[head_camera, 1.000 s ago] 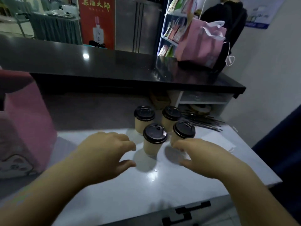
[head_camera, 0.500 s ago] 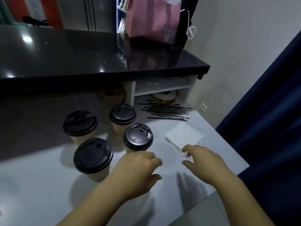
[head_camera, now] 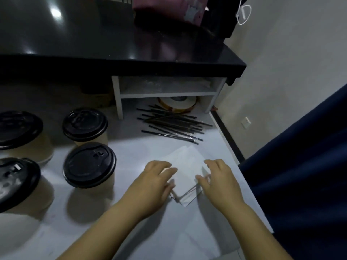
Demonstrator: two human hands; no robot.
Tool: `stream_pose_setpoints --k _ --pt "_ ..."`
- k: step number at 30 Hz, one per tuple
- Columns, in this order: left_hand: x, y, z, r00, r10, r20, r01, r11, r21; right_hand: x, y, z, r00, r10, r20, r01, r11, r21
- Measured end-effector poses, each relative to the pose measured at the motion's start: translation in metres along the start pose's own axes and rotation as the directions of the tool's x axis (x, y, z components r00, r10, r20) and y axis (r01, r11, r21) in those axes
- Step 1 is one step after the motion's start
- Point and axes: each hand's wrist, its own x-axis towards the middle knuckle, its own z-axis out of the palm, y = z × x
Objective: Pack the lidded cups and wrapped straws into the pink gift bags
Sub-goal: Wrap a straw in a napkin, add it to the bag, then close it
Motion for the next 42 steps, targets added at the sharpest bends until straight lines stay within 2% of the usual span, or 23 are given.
stream_pose_setpoints --k 4,7,14,19,25,29,33,36,39,42 --pt "0.009 0.0 0.02 0.996 -0.079 0.036 0.076 0.995 0.06 0.03 0.018 0.003 0.988 -0.028 0.149 0.013 0.995 0.101" --pt "0.01 0.005 0.025 0.993 -0.115 0.019 0.113 0.99 0.087 0.044 0.021 0.006 0.978 -0.062 0.198 0.029 0.986 0.167" --pt "0.005 0.009 0.024 0.95 -0.309 -0.038 0.31 0.95 0.033 0.064 0.019 0.009 0.987 -0.089 0.137 0.035 0.934 0.354" --pt "0.005 0.012 0.02 0.934 -0.348 -0.082 0.348 0.937 -0.011 0.068 0.02 0.007 0.983 -0.1 0.155 0.029 0.915 0.402" --pt "0.012 0.013 0.017 0.893 -0.423 -0.153 0.408 0.905 -0.121 0.066 0.022 -0.007 0.966 -0.236 0.106 0.167 0.883 0.44" --pt "0.018 0.011 0.016 0.853 -0.495 -0.164 0.465 0.864 -0.192 0.061 0.024 -0.019 0.926 -0.288 0.245 0.103 0.815 0.57" --pt "0.025 0.01 0.014 0.866 -0.495 -0.077 0.463 0.85 -0.252 0.058 0.023 -0.022 0.867 -0.31 0.39 -0.018 0.763 0.646" --pt "0.03 0.01 0.014 0.872 -0.486 -0.051 0.457 0.848 -0.269 0.059 0.021 -0.024 0.86 -0.324 0.395 -0.044 0.724 0.689" --pt "0.031 0.01 0.012 0.876 -0.47 -0.11 0.43 0.863 -0.265 0.063 0.021 -0.024 0.845 -0.329 0.421 -0.06 0.724 0.687" --pt "0.029 0.01 0.008 0.888 -0.454 -0.073 0.419 0.864 -0.281 0.066 0.023 -0.02 0.882 -0.232 0.411 -0.114 0.74 0.663"
